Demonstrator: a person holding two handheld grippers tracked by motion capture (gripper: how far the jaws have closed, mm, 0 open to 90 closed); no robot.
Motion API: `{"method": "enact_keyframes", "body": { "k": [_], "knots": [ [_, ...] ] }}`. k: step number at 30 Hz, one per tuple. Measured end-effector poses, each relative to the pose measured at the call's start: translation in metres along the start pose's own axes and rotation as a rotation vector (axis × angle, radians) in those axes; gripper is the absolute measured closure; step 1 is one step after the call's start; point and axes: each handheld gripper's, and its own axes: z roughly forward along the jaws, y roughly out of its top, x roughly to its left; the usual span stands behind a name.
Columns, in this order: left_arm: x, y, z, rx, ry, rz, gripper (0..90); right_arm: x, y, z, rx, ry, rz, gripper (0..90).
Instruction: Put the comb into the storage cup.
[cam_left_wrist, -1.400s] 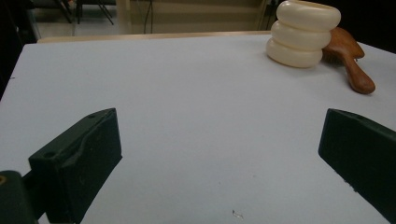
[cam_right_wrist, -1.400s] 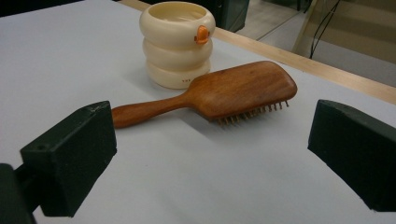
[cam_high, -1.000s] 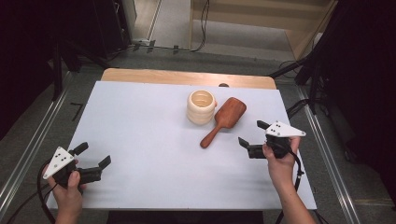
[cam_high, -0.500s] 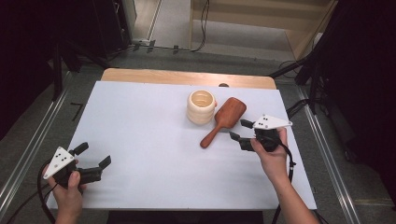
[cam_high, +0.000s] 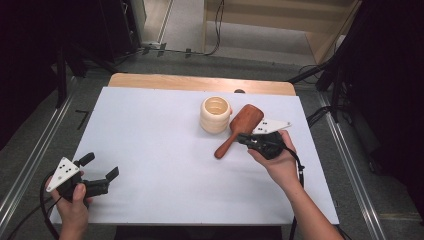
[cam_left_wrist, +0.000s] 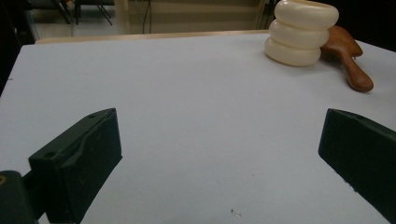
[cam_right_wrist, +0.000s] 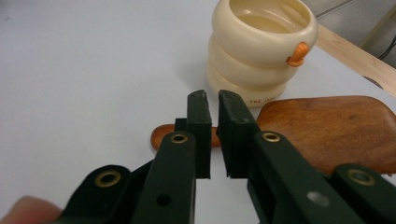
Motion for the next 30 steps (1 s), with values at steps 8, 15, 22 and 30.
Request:
{"method": "enact_keyframes", "body": {
  "k": [8,15,22,30],
  "knots": [
    [0.000,0.000,0.000,0.000,-0.001,0.000,0.0,0.005,0.011,0.020,0.085,0.027,-0.047,87.8],
    [0.000,0.000,0.000,-0.001,-0.006,0.001,0.0,0.013,0.017,0.047,0.170,0.059,-0.095,87.9],
    [0.000,0.000,0.000,0.000,-0.010,0.004,0.0,0.017,0.017,0.071,0.233,0.066,-0.112,87.9],
    [0.000,0.000,0.000,0.000,-0.014,0.004,0.0,0.022,0.014,0.100,0.316,0.047,-0.137,87.9]
  ]
}}
